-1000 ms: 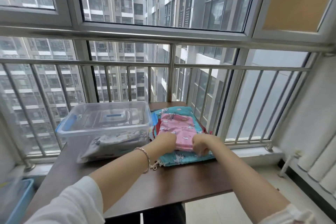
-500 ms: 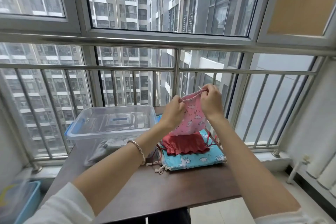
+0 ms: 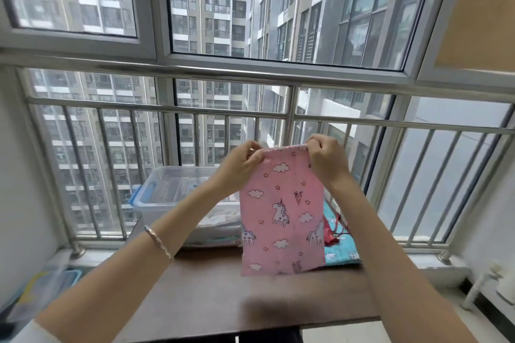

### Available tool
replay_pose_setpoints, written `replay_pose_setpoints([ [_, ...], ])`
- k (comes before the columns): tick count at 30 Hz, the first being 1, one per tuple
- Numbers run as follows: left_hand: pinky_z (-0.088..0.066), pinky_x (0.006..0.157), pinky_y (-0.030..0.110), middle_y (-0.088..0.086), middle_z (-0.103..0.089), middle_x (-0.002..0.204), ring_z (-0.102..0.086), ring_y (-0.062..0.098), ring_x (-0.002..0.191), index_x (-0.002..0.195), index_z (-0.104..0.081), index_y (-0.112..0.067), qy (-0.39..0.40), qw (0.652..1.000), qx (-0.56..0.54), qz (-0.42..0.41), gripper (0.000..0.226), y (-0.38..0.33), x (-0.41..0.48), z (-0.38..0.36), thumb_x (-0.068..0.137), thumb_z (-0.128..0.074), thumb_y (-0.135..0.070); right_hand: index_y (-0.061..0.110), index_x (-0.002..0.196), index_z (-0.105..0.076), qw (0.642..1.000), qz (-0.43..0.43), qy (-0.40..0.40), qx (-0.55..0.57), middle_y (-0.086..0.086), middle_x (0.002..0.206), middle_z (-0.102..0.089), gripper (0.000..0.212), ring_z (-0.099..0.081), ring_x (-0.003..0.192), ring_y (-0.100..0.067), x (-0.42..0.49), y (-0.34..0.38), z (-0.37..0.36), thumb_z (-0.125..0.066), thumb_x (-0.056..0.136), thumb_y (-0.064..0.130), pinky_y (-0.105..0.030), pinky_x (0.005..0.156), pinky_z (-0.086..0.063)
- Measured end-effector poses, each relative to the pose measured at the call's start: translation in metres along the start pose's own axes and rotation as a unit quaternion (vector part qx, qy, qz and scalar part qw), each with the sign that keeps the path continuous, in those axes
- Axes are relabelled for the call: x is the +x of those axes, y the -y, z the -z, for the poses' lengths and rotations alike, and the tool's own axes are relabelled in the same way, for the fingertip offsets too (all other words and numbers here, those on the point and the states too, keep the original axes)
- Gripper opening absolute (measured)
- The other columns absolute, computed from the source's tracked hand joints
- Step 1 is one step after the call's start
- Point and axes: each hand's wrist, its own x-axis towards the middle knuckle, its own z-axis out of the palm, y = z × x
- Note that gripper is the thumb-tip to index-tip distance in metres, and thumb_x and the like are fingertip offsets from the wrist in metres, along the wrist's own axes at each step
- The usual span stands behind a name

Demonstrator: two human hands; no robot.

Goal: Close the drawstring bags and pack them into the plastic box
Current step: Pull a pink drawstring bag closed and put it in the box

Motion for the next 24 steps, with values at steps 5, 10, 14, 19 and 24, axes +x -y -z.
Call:
replay_pose_setpoints([
  [5,-0.045,0.052,0.016,-0.01,-0.062,0.081,-0.056,0.005,0.057,0.119,-0.047,-0.017,0.001,0.979,0.205,-0.018,0.024,0.013,-0.024,0.039,0.101,-0.041,-0.031,0.013,0.055,-0.043,0.99,-0.002,0.131,-0.045,-0.004,0.052,-0.041,0.025,-0.033,0.05,-0.017,-0.013,0.007,-0.025,-0.035,0.074,0.027,-0.027,0.049,-0.027],
  [10,-0.051,0.085,0.026,-0.006,-0.063,0.101,-0.061,0.01,0.093,0.12,-0.054,-0.017,0.004,0.922,0.384,-0.056,0.042,0.031,-0.043,0.062,0.097,-0.037,-0.048,0.003,0.075,-0.059,0.972,0.004,0.216,-0.096,-0.001,0.059,-0.046,0.047,-0.034,0.048,-0.012,-0.026,-0.012,-0.053,-0.045,0.098,0.041,-0.023,0.05,-0.031],
  [14,-0.045,0.081,0.02,-0.008,-0.062,0.108,-0.057,0.006,0.09,0.118,-0.059,-0.024,-0.002,0.906,0.42,-0.049,0.048,0.039,-0.048,0.088,0.09,-0.036,-0.057,-0.001,0.065,-0.058,0.967,-0.032,0.252,0.023,-0.012,0.056,-0.058,0.078,-0.042,0.042,-0.023,-0.029,-0.02,-0.052,-0.042,0.084,0.073,-0.027,0.057,-0.05],
  [19,-0.034,0.045,0.014,-0.01,-0.058,0.059,-0.041,0.01,0.046,0.074,-0.07,-0.02,0.009,0.948,0.318,0.022,0.039,0.047,-0.052,0.119,0.086,-0.051,-0.053,0.016,0.051,-0.039,0.955,-0.099,0.235,0.148,0.012,0.043,-0.033,0.052,-0.024,0.04,-0.007,-0.03,-0.035,-0.031,-0.062,0.085,0.047,-0.018,0.062,-0.04],
  [24,-0.037,0.062,0.026,-0.009,-0.05,0.049,-0.036,0.015,0.048,0.056,-0.056,-0.019,0.0,0.986,0.112,0.122,0.051,0.058,-0.056,0.142,0.082,-0.05,-0.063,0.016,0.052,-0.037,0.949,-0.166,0.153,0.221,0.004,0.046,-0.026,0.053,-0.02,0.043,-0.013,-0.035,-0.058,-0.015,-0.065,0.087,0.044,-0.019,0.072,-0.047],
])
